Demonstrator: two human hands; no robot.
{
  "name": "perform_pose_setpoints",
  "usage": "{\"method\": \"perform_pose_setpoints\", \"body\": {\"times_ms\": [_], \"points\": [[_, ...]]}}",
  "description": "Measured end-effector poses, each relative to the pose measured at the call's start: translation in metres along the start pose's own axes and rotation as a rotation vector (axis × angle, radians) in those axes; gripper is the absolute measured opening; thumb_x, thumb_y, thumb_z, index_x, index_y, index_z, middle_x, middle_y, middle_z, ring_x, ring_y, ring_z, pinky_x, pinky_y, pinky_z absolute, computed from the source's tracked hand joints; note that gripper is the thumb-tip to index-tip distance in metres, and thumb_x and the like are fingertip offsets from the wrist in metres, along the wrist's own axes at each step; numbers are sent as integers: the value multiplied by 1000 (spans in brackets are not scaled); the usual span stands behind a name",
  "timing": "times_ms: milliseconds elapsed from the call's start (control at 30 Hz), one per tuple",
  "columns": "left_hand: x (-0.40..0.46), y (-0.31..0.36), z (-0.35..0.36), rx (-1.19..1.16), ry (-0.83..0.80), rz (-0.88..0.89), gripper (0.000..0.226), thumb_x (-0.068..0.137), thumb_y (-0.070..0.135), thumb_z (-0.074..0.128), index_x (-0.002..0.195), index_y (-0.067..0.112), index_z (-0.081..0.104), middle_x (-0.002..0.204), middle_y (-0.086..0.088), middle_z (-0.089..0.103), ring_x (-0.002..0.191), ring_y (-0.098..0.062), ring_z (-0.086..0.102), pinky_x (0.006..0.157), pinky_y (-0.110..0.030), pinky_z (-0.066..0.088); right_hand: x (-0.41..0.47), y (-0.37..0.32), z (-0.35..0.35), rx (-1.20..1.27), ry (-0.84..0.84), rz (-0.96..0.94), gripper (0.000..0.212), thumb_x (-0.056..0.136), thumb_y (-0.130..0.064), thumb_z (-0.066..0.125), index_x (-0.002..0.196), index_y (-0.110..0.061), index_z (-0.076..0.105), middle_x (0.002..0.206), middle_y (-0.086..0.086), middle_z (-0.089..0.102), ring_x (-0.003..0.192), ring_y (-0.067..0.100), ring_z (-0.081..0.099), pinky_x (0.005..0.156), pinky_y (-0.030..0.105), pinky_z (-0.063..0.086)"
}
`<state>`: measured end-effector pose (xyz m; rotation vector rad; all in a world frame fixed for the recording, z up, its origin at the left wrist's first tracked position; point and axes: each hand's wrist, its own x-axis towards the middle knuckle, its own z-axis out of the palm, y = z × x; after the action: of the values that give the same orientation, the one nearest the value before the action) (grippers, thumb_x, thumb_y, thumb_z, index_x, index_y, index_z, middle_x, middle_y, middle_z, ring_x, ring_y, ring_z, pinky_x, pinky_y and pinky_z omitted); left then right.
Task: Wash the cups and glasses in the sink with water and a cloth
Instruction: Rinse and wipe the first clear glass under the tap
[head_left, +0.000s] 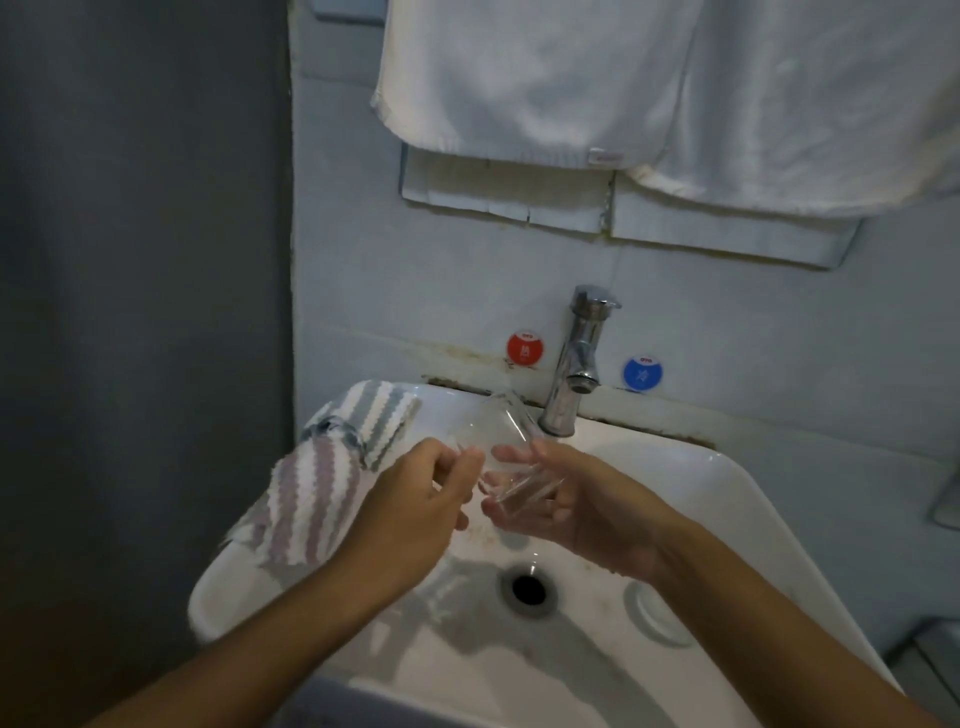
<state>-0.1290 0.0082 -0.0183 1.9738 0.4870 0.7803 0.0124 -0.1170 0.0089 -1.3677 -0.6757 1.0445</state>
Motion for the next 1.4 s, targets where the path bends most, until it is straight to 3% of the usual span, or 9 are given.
{"method": "perform_pose_setpoints", "body": {"times_ms": [133,367,600,700,900,1100,1167,1267,1400], "points": [[3,3,16,-122,-27,36,28,97,42,45,92,18,58,82,3,67,68,-10,68,67,-46,57,-17,-6,-6,-87,65,-49,57,80,-34,75,126,-4,61,119,26,66,109,40,66,95,44,55],[4,42,84,-164,-174,160,25,102,39,38,92,25,56,84,4,66,76,-14,65,66,-34,54,-88,-2,-44,-195,359,-201,38,84,-31,65,116,-10,66,109,13,74,103,30,70,97,43,52],[7,99,186,-151,-423,246,27,105,33,35,98,20,58,90,1,64,78,-17,64,62,-27,48,-169,5,-119,-152,708,-312,41,81,-8,76,118,3,63,108,26,71,99,41,70,92,50,55],[16,114,233,-41,-410,302,27,103,30,37,95,13,57,92,-5,64,82,-25,62,77,-41,51,-209,1,-146,-159,900,-382,52,72,-6,78,120,1,60,108,26,70,101,41,69,93,52,54],[29,121,311,28,-319,333,10,92,16,56,83,14,55,82,-2,58,76,-22,55,65,-29,33,-287,-24,-192,-348,1150,-450,66,62,-24,81,122,-7,58,102,12,75,95,27,73,85,36,58],[30,111,344,66,-314,312,4,88,12,60,85,13,59,84,-5,61,78,-28,59,68,-34,41,-337,-52,-262,-458,1452,-544,56,70,-16,85,117,-4,57,93,10,75,83,15,74,71,28,58],[31,109,347,72,-313,380,7,87,9,61,84,14,57,80,-5,58,72,-27,58,68,-37,45,-350,-65,-291,-465,1564,-563,51,75,-9,83,117,-3,55,88,7,72,70,4,70,58,16,52],[33,124,357,37,-295,518,14,84,5,65,82,15,56,75,-2,56,62,-24,56,62,-37,48,-366,-82,-336,-424,1696,-578,61,73,-11,86,123,-3,53,91,8,66,77,14,65,60,17,51],[41,176,389,-101,-214,717,24,84,5,68,106,12,61,97,-3,59,80,-21,58,71,-33,48,-380,-100,-389,-346,1823,-579,61,79,-14,81,127,-2,47,84,-1,53,71,7,52,60,19,44]]}}
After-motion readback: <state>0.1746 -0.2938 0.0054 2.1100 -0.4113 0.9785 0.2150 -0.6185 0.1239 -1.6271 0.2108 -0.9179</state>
